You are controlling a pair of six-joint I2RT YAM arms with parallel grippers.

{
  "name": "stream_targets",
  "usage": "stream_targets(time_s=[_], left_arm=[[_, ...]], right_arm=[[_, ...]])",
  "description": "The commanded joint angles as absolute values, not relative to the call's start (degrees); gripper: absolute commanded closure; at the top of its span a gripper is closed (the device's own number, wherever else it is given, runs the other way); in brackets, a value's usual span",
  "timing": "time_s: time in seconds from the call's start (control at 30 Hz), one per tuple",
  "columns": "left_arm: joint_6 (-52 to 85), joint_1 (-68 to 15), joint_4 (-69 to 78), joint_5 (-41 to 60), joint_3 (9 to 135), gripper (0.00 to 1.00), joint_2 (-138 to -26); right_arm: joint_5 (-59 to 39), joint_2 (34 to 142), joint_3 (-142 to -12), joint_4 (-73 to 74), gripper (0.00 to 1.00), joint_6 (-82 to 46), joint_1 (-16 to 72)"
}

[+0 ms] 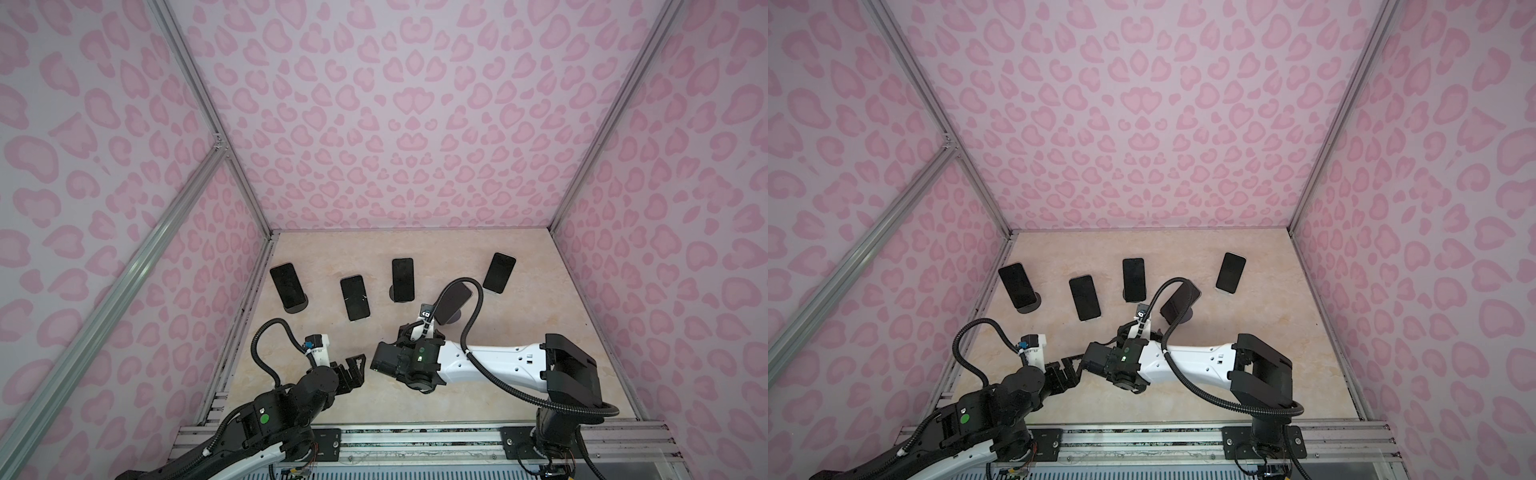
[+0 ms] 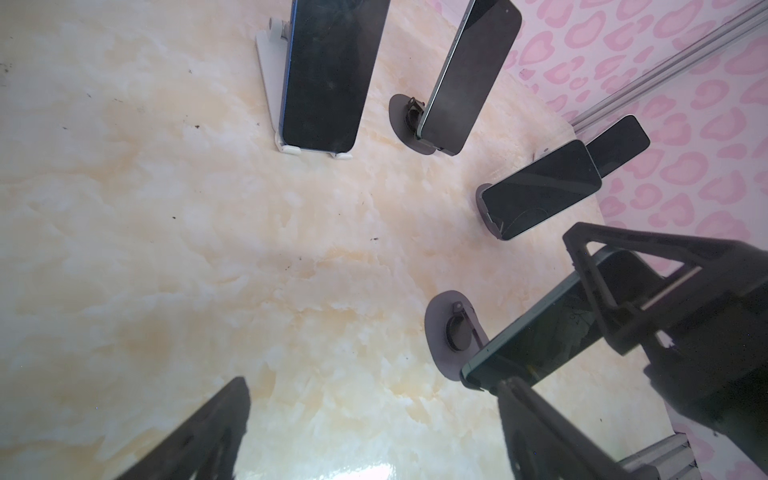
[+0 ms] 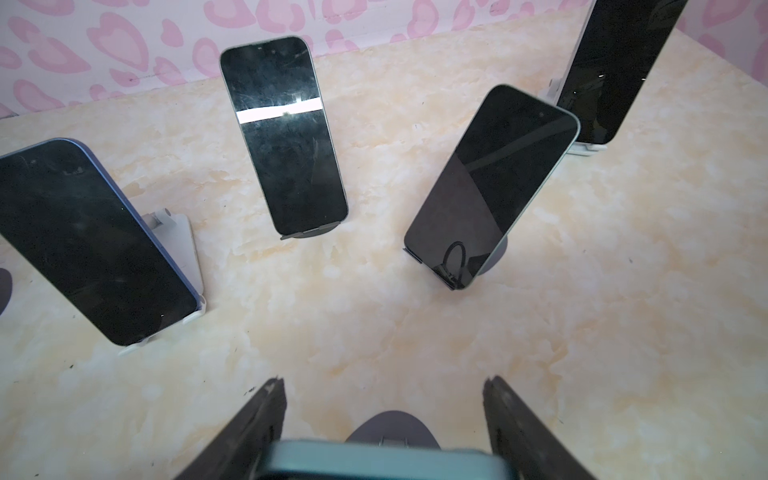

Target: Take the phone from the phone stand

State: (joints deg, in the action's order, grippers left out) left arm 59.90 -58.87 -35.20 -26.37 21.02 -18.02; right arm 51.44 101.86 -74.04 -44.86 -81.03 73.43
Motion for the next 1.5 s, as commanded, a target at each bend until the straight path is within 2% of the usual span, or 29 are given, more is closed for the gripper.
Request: stream_targets(time_s=[0.0, 0.67, 1.47], left_arm=[[59.9, -58.8, -35.3, -27.6, 21.3, 0.03, -17.9], [59.0, -58.8, -33.1, -28.7, 21.8, 0.04, -19.4], [57.9, -58.7, -32.2, -28.4, 23.1, 0.04, -21.1]], right_arm=[[54.1, 101.4, -73.7, -44.6, 0.3, -79.6, 73.9], [53.6, 95.7, -69.2, -35.6, 0.33, -69.3, 74.6], [51.1, 90.8, -67.7, -33.1, 0.35, -64.6, 75.3]])
